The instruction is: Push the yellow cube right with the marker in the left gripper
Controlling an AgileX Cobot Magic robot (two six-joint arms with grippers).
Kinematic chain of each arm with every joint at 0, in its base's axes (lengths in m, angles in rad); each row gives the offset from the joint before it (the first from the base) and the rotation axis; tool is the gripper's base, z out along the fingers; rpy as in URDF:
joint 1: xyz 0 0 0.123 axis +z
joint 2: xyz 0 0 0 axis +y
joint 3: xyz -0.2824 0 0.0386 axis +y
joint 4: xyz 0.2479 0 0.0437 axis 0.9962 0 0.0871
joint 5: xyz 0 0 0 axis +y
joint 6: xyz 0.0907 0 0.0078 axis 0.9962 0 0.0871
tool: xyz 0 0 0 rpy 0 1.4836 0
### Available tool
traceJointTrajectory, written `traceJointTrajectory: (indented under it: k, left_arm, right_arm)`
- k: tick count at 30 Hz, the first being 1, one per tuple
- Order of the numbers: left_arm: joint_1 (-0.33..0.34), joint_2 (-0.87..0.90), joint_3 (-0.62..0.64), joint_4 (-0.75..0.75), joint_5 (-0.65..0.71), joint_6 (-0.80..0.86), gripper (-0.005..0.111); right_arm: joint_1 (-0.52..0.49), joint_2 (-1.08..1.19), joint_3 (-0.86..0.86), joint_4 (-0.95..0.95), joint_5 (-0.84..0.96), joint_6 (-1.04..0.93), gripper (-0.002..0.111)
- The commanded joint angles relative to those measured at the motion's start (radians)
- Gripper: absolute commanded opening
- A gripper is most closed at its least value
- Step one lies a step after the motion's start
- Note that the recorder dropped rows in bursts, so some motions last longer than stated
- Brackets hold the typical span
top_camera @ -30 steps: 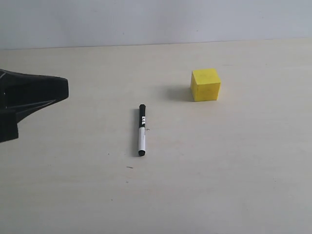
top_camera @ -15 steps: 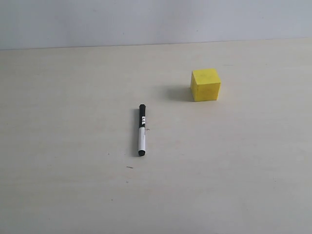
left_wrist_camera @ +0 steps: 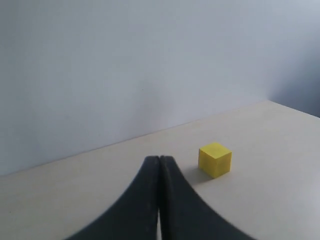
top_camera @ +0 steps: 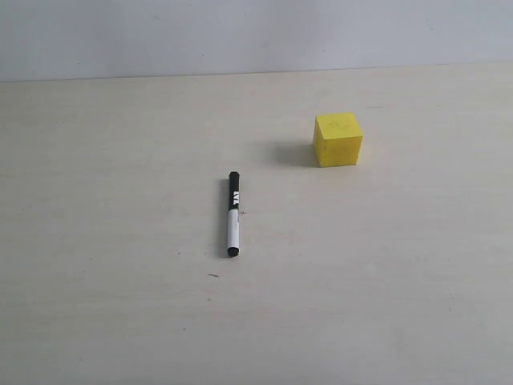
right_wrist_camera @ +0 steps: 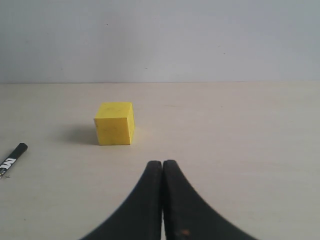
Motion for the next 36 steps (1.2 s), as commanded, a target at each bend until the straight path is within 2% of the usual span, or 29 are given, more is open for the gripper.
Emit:
traceJointTrajectory:
  k: [1, 7, 26, 31, 36]
  left_arm:
    - [0.002, -0.075, 0.032, 0.009, 0.005, 0.053, 0.000]
    - [0.002, -0.171, 0.066, 0.030, 0.003, 0.077, 0.000]
    - [0.002, -0.173, 0.148, 0.038, 0.008, 0.066, 0.000]
    - [0.002, -0.173, 0.148, 0.094, 0.005, -0.068, 0.000]
    - [0.002, -0.173, 0.148, 0.348, 0.005, -0.466, 0.000]
  right_arm:
    - [-0.006, -0.006, 0.005, 0.002, -0.008, -0.007, 0.000]
    - [-0.006, -0.006, 0.005, 0.002, -0.008, -0.007, 0.000]
    - [-0.006, -0.006, 0.005, 0.002, -0.008, -0.007, 0.000]
    - [-0.006, -0.006, 0.005, 0.002, -0.008, -0.007, 0.000]
    - [-0.006, -0.006, 0.005, 0.002, -0.008, -0.007, 0.000]
